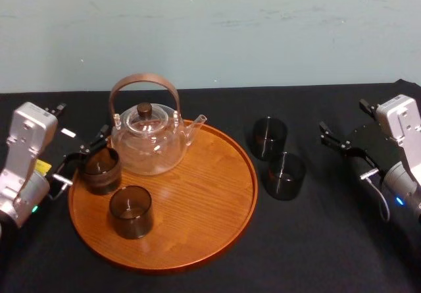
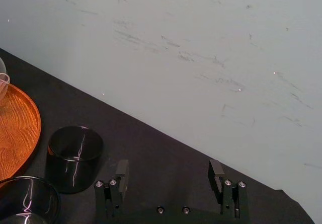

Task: Pick up the glass from the table and place it on the tray.

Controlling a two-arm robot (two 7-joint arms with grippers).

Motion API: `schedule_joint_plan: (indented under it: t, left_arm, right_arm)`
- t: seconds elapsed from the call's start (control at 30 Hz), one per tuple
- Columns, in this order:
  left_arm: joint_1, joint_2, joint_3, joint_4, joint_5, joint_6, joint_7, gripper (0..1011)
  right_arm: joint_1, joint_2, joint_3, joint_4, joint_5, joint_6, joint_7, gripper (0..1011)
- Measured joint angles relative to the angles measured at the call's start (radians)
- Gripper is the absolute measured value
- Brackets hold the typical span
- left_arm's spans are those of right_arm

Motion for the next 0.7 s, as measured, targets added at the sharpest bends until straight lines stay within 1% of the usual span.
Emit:
schedule_joint_plan:
  t: [0.7]
  left_arm:
    - [0.0,0.0,0.0,0.0,0.0,0.0,0.0,1001]
  right_arm:
    - [0.0,0.0,0.0,0.0,0.0,0.0,0.0,1008]
